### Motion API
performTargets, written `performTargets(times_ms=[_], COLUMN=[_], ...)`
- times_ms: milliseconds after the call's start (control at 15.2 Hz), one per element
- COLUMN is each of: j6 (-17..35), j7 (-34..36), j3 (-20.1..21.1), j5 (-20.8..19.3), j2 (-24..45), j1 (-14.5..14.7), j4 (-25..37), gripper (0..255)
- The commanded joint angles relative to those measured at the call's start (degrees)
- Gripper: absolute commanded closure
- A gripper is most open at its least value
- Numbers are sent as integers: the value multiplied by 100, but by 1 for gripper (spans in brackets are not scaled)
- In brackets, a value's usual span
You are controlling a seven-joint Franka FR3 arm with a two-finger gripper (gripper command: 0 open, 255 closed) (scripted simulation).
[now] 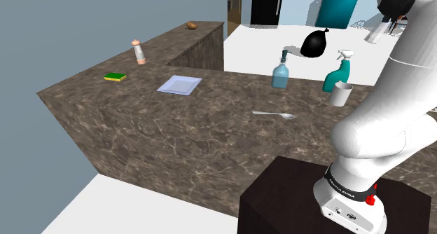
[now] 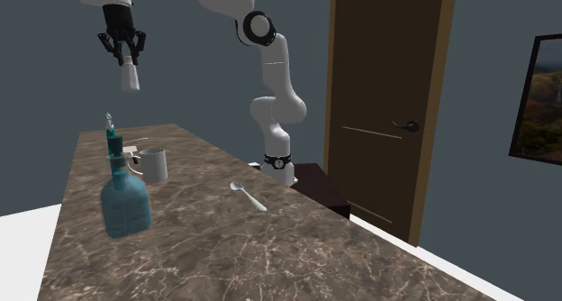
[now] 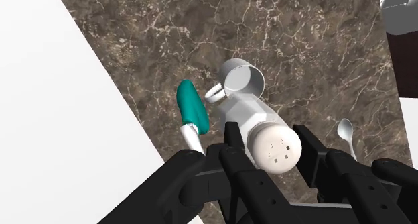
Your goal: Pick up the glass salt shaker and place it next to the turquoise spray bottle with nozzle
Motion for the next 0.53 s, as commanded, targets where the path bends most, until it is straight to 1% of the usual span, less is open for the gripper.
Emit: performTargets(times_ms=[0,462], j6=[24,681], j7=[-194,-54], j3=[-72,5], j5=[122,-119], j2=[190,-155], j1=[-125,35], j4=[110,-791], gripper=[255,255])
